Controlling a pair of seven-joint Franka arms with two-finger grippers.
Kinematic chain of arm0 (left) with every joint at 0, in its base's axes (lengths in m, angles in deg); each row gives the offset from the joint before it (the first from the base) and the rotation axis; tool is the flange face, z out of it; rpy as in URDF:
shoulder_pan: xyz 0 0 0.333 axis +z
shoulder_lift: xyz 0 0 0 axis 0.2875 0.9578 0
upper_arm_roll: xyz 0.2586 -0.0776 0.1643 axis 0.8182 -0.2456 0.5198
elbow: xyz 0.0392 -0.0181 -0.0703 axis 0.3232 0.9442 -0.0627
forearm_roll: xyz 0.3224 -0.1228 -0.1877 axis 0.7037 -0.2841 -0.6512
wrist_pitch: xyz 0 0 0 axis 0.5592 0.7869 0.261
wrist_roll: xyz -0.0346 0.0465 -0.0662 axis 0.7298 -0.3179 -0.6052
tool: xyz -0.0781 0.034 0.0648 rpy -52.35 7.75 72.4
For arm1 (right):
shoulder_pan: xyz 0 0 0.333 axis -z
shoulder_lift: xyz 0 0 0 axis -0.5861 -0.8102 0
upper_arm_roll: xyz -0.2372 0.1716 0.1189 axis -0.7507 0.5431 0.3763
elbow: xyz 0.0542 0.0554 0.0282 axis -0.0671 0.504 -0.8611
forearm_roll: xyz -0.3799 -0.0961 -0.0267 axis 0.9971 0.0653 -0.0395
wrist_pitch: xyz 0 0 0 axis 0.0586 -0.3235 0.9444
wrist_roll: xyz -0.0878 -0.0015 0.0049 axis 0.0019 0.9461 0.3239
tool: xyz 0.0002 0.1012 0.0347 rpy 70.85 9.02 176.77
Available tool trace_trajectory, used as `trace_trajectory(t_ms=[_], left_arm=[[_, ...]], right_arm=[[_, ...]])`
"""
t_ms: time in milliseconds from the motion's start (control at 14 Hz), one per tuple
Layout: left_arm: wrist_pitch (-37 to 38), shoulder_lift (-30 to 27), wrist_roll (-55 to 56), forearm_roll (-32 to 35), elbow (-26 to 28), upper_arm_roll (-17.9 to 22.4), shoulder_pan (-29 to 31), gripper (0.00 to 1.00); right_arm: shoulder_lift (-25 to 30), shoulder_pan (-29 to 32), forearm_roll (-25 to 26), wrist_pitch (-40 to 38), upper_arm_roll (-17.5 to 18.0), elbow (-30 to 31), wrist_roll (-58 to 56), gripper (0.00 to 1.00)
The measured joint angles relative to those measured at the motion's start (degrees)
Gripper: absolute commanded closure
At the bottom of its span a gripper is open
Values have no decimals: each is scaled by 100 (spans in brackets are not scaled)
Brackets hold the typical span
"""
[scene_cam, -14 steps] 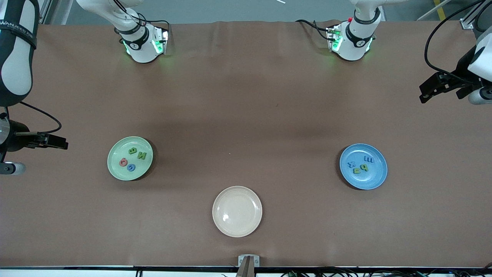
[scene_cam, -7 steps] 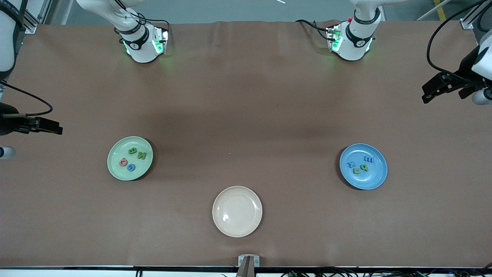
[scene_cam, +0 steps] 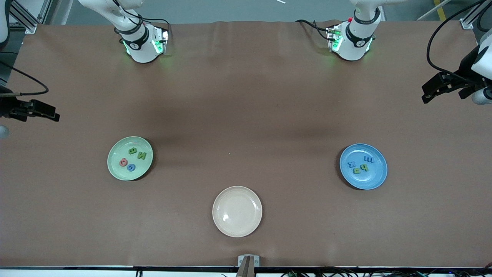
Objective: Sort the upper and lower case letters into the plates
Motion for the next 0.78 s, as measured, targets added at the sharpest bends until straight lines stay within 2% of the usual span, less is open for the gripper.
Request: trace_trajectory(t_ms=[783], left_arm=[[44,0,-13,-50,-15,1,1,0]], right_arm=[[607,-2,3,-297,64,179,-2,0]])
